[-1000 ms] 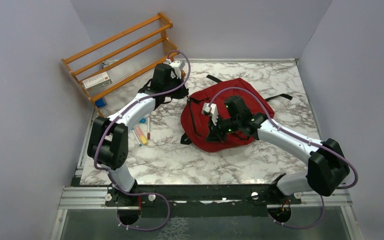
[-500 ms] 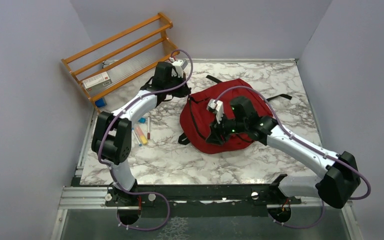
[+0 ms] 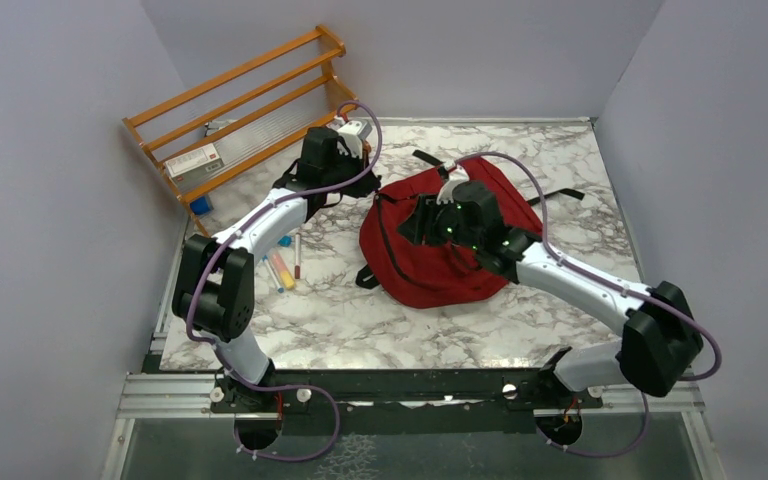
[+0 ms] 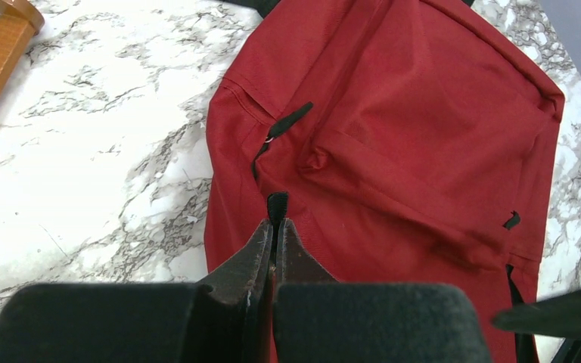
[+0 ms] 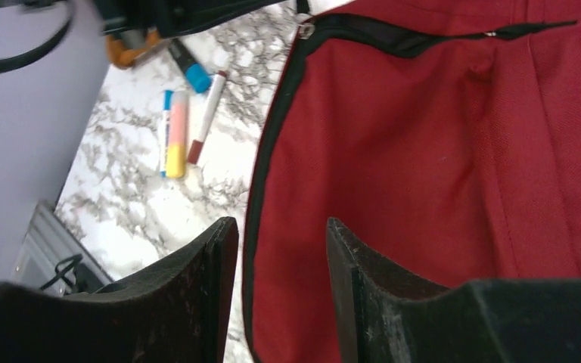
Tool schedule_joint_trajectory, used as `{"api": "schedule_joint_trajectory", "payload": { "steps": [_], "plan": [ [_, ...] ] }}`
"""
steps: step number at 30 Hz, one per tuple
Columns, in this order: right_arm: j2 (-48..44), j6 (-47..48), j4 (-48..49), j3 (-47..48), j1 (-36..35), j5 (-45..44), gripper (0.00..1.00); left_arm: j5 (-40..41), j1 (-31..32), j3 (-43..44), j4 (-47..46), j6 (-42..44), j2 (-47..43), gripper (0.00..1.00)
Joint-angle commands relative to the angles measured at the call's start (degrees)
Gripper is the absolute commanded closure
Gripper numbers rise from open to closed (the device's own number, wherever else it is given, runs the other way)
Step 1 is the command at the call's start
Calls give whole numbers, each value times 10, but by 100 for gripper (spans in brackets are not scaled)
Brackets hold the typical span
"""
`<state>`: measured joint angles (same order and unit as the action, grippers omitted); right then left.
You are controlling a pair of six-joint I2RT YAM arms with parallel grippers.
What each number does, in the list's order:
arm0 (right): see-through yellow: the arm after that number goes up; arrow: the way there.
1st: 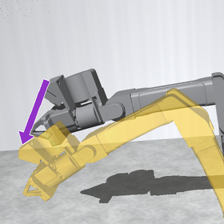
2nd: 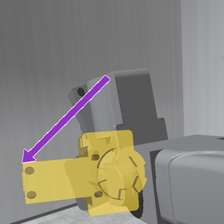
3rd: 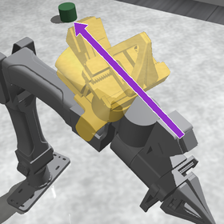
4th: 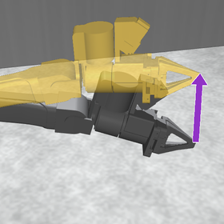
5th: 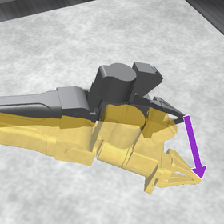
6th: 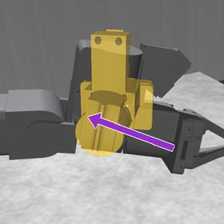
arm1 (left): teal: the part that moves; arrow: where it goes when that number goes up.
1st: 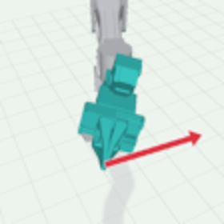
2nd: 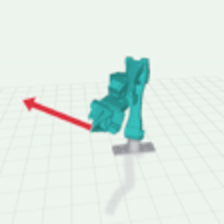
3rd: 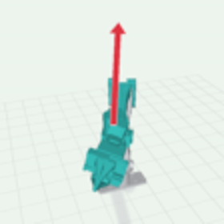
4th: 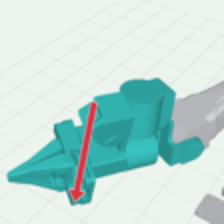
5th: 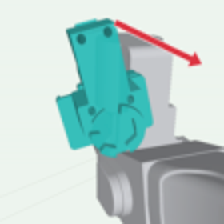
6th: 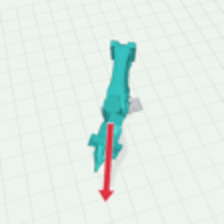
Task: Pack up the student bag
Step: Zip the student bag at the center of the board.
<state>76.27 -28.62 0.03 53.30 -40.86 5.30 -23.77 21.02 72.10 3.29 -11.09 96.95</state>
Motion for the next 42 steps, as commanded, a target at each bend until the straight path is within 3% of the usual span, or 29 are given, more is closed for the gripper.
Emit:
{"api": "schedule_joint_trajectory", "payload": {
  "steps": [1, 8, 14, 24, 31, 42],
  "plan": [
    [68, -32, 29, 52, -2, -37, 48, -19, 2, -1, -31, 4, -24, 100],
    [140, -30, 79, 81, -2, -4, 44, -3, 10, 1, -22, 16, -24, 100],
    [187, -15, 61, 129, -2, -18, 41, -3, 10, 5, -18, 16, -17, 100],
    [257, 11, 53, 174, -5, -1, 45, -9, 12, 9, -15, 14, -9, 100],
    [263, 41, 39, 175, -21, -9, 58, -12, 13, 13, -11, 14, -2, 100],
    [214, 89, 92, 95, -30, 60, 98, -16, 13, 17, -8, 14, 4, 100]
  ]
}}
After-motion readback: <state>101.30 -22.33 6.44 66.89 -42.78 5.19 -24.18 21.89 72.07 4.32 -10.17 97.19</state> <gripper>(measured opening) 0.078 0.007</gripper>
